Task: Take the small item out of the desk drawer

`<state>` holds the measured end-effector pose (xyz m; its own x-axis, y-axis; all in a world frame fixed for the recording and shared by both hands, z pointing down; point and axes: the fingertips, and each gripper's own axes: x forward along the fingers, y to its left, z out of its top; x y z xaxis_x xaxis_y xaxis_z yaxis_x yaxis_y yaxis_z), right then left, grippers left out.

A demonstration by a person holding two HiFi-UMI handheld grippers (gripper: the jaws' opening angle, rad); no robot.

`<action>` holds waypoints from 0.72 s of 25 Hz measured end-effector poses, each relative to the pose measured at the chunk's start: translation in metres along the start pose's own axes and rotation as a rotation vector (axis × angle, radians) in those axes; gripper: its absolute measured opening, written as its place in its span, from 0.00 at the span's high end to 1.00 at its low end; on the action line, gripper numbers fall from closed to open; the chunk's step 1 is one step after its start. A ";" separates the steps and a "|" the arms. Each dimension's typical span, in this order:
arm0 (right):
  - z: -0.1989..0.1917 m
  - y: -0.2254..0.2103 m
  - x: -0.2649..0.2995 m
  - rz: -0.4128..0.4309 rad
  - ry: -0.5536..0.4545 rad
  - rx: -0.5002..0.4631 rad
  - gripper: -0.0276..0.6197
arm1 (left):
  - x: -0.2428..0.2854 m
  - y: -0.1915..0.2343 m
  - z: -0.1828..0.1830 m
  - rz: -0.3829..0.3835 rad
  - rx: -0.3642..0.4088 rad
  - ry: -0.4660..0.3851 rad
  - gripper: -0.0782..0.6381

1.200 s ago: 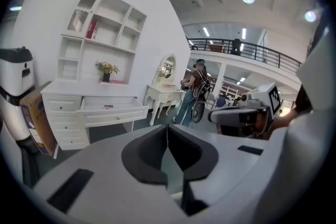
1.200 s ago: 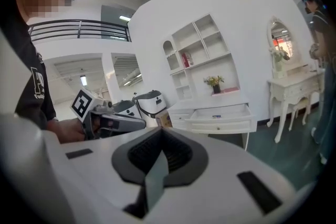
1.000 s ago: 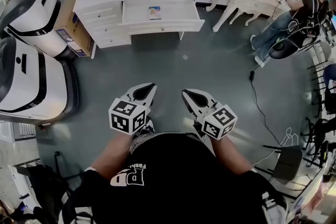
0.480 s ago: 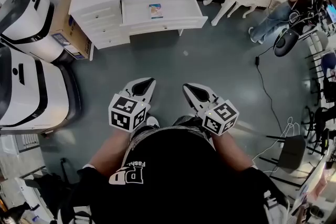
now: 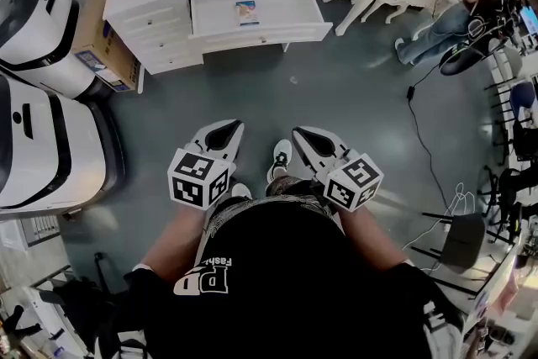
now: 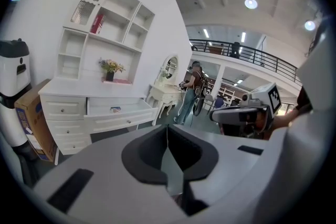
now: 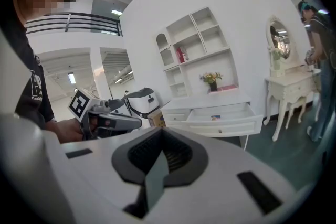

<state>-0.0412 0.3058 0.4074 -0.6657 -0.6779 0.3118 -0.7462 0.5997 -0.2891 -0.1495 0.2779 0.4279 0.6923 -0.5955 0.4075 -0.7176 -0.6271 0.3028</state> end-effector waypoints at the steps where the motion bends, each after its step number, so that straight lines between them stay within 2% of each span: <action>1: -0.001 -0.004 0.001 0.002 0.002 0.004 0.94 | 0.002 0.001 0.000 0.003 -0.004 -0.001 0.87; 9: 0.024 -0.043 0.028 0.035 -0.029 0.025 0.94 | 0.031 0.015 0.010 0.050 -0.018 0.006 0.87; 18: 0.052 -0.111 0.058 0.066 -0.047 0.058 0.94 | 0.088 0.034 0.048 0.092 -0.017 0.016 0.87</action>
<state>0.0039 0.1778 0.4106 -0.7111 -0.6579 0.2479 -0.6982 0.6192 -0.3595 -0.1099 0.1803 0.4331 0.6220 -0.6424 0.4478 -0.7796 -0.5613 0.2778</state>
